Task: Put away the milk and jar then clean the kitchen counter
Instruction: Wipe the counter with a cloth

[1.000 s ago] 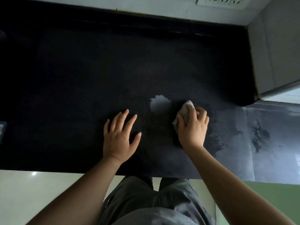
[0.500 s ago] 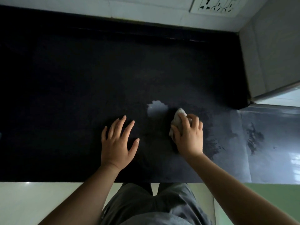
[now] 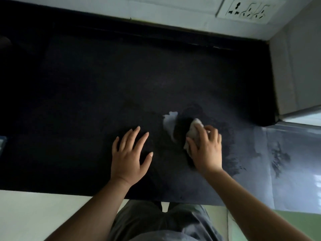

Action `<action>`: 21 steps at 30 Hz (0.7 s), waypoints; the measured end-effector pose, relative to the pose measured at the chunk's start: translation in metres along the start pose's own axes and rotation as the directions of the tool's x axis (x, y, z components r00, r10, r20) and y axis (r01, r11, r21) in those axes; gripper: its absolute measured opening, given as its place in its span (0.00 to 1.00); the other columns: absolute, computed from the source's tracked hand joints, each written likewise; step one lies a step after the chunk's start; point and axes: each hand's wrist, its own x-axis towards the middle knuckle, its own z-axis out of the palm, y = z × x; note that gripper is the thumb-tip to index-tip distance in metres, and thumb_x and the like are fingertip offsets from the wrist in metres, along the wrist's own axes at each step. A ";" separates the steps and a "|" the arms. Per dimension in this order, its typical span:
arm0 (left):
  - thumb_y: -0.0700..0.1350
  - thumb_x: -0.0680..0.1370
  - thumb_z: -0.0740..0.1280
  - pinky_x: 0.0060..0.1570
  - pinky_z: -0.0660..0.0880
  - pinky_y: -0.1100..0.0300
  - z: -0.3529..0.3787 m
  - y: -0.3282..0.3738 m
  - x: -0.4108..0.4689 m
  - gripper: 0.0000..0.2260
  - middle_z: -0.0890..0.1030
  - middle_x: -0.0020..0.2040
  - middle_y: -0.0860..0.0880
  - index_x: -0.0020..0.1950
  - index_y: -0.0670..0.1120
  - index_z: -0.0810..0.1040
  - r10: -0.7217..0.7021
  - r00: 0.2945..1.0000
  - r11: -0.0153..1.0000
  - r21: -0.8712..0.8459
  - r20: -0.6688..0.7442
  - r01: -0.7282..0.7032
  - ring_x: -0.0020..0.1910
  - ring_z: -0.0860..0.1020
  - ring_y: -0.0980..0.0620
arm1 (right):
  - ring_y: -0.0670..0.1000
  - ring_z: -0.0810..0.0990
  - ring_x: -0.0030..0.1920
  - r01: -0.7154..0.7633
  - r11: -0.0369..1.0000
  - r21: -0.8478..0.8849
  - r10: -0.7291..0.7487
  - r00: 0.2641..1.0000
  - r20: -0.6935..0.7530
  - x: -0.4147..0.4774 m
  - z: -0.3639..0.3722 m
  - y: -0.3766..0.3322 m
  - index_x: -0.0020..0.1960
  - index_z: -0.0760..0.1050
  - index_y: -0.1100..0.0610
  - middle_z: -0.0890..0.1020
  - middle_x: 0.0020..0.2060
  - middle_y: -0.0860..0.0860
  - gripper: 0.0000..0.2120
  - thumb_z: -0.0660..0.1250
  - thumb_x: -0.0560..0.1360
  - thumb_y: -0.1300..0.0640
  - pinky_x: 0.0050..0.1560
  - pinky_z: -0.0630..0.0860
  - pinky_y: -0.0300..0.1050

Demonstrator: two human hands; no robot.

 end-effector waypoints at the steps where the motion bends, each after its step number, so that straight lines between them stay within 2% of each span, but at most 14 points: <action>1: 0.60 0.75 0.58 0.70 0.54 0.42 0.000 0.000 0.000 0.26 0.62 0.75 0.50 0.72 0.54 0.65 -0.003 1.000 1.000 0.002 0.005 0.003 0.73 0.61 0.48 | 0.63 0.70 0.49 -0.064 0.998 0.000 0.064 0.998 -0.021 0.013 0.002 0.002 0.63 0.71 0.57 0.72 0.55 0.62 0.21 0.68 0.73 0.52 0.51 0.70 0.55; 3: 0.60 0.75 0.57 0.70 0.53 0.43 -0.001 0.000 0.000 0.26 0.62 0.75 0.50 0.72 0.55 0.64 -0.003 1.000 1.000 0.014 0.023 0.003 0.73 0.61 0.48 | 0.63 0.69 0.51 -0.148 0.989 0.014 0.148 0.988 -0.045 0.045 0.008 -0.004 0.64 0.70 0.57 0.71 0.56 0.62 0.21 0.66 0.74 0.51 0.52 0.68 0.53; 6: 0.60 0.75 0.57 0.69 0.54 0.42 -0.001 0.000 0.000 0.26 0.62 0.75 0.49 0.72 0.55 0.64 -0.003 0.999 1.000 0.030 0.037 0.001 0.73 0.60 0.48 | 0.63 0.69 0.53 -0.132 0.991 0.010 0.133 0.991 -0.029 0.081 0.019 -0.024 0.65 0.69 0.57 0.71 0.58 0.61 0.22 0.64 0.75 0.50 0.54 0.67 0.54; 9: 0.60 0.75 0.57 0.69 0.54 0.43 -0.002 -0.001 0.000 0.26 0.62 0.75 0.49 0.72 0.54 0.65 -0.006 0.999 0.999 0.033 0.038 0.005 0.73 0.60 0.48 | 0.62 0.69 0.55 0.009 1.000 0.020 -0.010 0.998 0.057 0.077 0.020 -0.039 0.67 0.68 0.55 0.70 0.60 0.60 0.22 0.64 0.75 0.50 0.54 0.68 0.54; 13: 0.60 0.75 0.57 0.69 0.54 0.44 -0.003 0.002 0.000 0.26 0.63 0.75 0.50 0.72 0.55 0.65 -0.012 0.999 1.000 0.011 0.034 0.012 0.73 0.61 0.49 | 0.62 0.72 0.53 0.225 0.972 0.070 -0.233 0.963 0.135 0.025 0.008 -0.028 0.66 0.70 0.56 0.73 0.59 0.61 0.23 0.67 0.74 0.51 0.53 0.72 0.55; 15: 0.60 0.74 0.58 0.69 0.54 0.44 -0.003 0.002 0.000 0.26 0.63 0.75 0.50 0.71 0.54 0.66 -0.017 1.000 1.000 -0.002 0.025 0.017 0.72 0.62 0.49 | 0.65 0.73 0.50 0.204 0.979 0.024 -0.206 0.972 0.111 0.009 0.003 -0.015 0.64 0.72 0.58 0.75 0.56 0.64 0.22 0.70 0.72 0.53 0.51 0.74 0.58; 17: 0.59 0.74 0.58 0.69 0.54 0.44 -0.004 0.002 0.000 0.26 0.64 0.74 0.50 0.71 0.54 0.67 -0.020 1.000 1.000 -0.004 0.020 0.020 0.72 0.62 0.49 | 0.66 0.73 0.50 0.121 0.993 0.000 -0.121 0.989 0.086 0.015 -0.001 -0.010 0.64 0.72 0.59 0.74 0.56 0.64 0.22 0.71 0.71 0.55 0.50 0.74 0.60; 21: 0.60 0.75 0.57 0.69 0.54 0.43 -0.004 0.001 0.001 0.26 0.64 0.74 0.49 0.71 0.54 0.66 -0.011 0.999 1.000 0.015 0.030 0.011 0.72 0.62 0.48 | 0.63 0.68 0.55 -0.063 0.998 -0.013 0.064 0.997 0.051 0.069 0.009 -0.022 0.67 0.67 0.57 0.70 0.60 0.61 0.22 0.64 0.75 0.51 0.55 0.67 0.55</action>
